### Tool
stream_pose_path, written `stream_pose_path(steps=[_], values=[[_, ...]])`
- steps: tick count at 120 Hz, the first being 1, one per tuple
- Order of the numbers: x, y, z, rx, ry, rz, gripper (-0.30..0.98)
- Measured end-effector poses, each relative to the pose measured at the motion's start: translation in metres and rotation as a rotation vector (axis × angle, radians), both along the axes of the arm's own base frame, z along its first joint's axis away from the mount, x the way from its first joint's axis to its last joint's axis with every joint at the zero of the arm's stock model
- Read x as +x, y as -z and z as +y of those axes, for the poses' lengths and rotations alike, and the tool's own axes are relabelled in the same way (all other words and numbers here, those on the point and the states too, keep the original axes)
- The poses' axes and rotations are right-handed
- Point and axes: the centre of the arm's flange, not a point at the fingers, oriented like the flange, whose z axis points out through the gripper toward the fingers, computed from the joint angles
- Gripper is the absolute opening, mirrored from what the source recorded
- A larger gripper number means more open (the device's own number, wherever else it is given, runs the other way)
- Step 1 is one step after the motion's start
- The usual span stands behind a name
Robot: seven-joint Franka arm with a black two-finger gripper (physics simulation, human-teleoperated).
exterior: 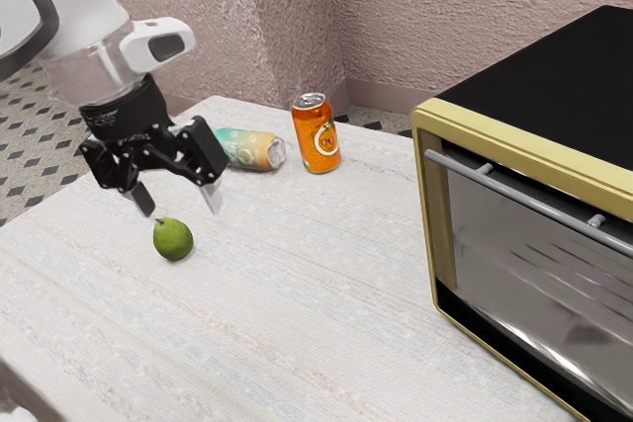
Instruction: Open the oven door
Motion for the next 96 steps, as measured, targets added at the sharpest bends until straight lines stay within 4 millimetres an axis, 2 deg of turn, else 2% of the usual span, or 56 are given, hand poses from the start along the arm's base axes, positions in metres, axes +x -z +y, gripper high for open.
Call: stream_pose_path(steps=[8,14,19,24,47,54,63,76,86,96], values=[[-0.011,-0.012,-0.002,-0.012,-0.037,-0.023,0.69],[-0.035,-0.021,0.0,-0.033,-0.06,-0.056,0.69],[-0.053,-0.019,0.013,-0.052,-0.105,-0.08,0.69],[-0.055,-0.013,0.018,-0.068,-0.145,-0.111,0.68],[0.0,0.0,-0.051,-0.185,-0.238,-0.286,0.69],[0.012,0.001,-0.061,-0.227,-0.277,-0.321,0.68],[0.036,0.013,-0.079,-0.261,-0.326,-0.35,0.69],[0.051,0.015,-0.105,-0.341,-0.382,-0.4,0.69],[0.05,0.011,-0.134,-0.403,-0.383,-0.428,0.69],[0.058,0.015,-0.144,-0.445,-0.413,-0.43,0.68]])
